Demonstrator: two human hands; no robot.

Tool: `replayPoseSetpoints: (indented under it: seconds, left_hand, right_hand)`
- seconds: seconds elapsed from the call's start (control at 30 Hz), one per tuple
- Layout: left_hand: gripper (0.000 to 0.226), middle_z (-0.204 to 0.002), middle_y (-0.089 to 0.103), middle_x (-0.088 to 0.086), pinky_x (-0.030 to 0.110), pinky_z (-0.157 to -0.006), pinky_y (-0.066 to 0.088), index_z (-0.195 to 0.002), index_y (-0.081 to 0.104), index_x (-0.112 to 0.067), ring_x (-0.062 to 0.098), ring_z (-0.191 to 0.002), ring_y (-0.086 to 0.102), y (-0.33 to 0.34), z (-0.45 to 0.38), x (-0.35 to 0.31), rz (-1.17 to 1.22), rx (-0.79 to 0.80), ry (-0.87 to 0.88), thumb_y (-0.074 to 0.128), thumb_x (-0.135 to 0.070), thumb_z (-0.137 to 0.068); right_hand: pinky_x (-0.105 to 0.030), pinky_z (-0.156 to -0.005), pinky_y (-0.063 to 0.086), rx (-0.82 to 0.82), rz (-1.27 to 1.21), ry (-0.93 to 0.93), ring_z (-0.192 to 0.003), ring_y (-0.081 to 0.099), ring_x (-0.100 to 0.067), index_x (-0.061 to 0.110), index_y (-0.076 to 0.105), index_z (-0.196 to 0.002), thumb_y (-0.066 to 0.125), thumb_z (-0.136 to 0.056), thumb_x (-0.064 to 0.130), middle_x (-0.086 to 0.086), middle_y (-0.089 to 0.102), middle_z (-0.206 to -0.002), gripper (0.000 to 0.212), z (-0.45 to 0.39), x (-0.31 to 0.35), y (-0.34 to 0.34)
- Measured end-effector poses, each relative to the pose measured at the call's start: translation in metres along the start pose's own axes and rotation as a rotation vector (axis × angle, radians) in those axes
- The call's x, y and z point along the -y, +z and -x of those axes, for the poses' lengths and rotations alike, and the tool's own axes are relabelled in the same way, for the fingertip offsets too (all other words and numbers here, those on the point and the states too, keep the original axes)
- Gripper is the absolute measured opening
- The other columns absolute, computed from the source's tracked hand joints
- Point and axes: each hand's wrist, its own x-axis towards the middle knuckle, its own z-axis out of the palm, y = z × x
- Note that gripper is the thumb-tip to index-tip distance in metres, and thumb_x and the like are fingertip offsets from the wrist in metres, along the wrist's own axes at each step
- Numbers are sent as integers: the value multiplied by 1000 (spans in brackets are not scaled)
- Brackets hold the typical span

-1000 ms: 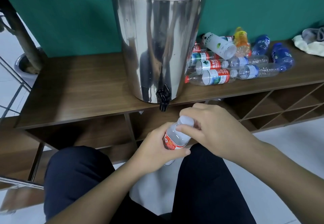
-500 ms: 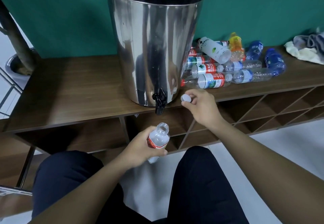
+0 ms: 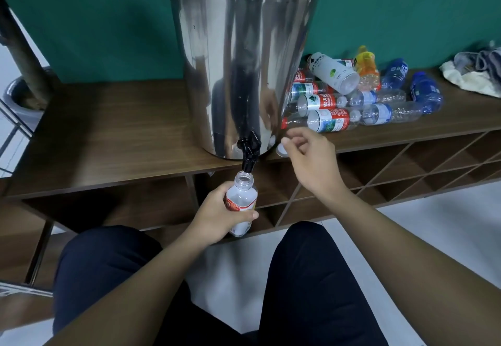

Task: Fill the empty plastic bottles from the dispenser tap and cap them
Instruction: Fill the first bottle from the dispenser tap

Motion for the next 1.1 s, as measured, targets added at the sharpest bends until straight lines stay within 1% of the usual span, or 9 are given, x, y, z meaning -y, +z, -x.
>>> replayPoseSetpoints:
  seconds: [0.07,0.17,0.3,0.47,0.73,0.83,0.93,1.0,1.1]
  left_hand:
    - [59,-114,83,3,47,-102,65,-126,75,-21,26,-108,80,1,-2,-2,22,-27,21,104,-13,-75]
    - [55,-112,84,4,51,-103,65,-124,75,-19,31,-107,80,2,-1,-6,33,-50,49,102,-8,-78]
    - [55,-111,83,5,57,-104,63,-125,74,-20,32,-107,79,2,-1,-6,19,-46,68,102,-10,-79]
    - [55,-116,82,5,54,-106,62,-130,71,-20,32,-112,78,5,1,-10,33,-29,88,100,-11,-84]
    - [64,-121,80,2,53,-108,61,-137,66,-21,28,-114,77,2,-4,-13,9,-16,142,100,-17,-83]
    - [72,-123,78,-3,49,-108,61,-140,63,-25,20,-114,76,3,-5,-13,-53,-8,168,101,-12,-80]
    - [75,-123,77,-7,46,-108,61,-142,60,-26,17,-114,75,2,-5,-12,-62,-20,173,101,-11,-80]
    - [76,-124,76,-9,46,-108,61,-139,57,-27,14,-115,74,1,-3,-13,-76,-39,168,102,-14,-78]
    - [74,-124,76,-11,46,-109,60,-135,57,-28,13,-116,74,1,-1,-13,-76,-49,168,103,-17,-78]
  right_hand:
    - [-23,-76,52,-4,-123,-49,-80,67,-6,26,75,-121,68,-108,39,12,70,-86,19,12,26,-9]
    - [-43,-78,56,85,-253,-133,-80,68,-19,28,72,-110,59,-113,42,2,69,-81,20,27,68,-21]
    - [-48,-76,53,181,-298,-179,-72,61,-25,26,71,-104,56,-114,44,-3,61,-70,26,30,100,-26]
    - [-35,-62,41,274,-249,-191,-57,42,-10,21,70,-89,64,-111,46,9,42,-54,33,26,107,-15]
    - [-19,-61,36,368,-136,-204,-59,51,-5,18,73,-89,54,-109,15,22,59,-62,28,13,101,-12]
    - [-25,-65,43,353,-124,-208,-66,57,-4,20,72,-91,49,-110,14,21,63,-69,31,12,98,-11]
    - [-24,-55,37,364,-304,-56,-54,46,-8,9,70,-100,44,-115,13,11,55,-63,30,11,85,-10]
    - [-28,-52,29,396,-463,94,-52,36,-16,4,67,-107,40,-117,13,-7,51,-65,30,14,74,-7]
    - [-27,-49,24,429,-638,249,-49,28,-15,7,66,-109,42,-119,17,-9,50,-67,28,21,67,1]
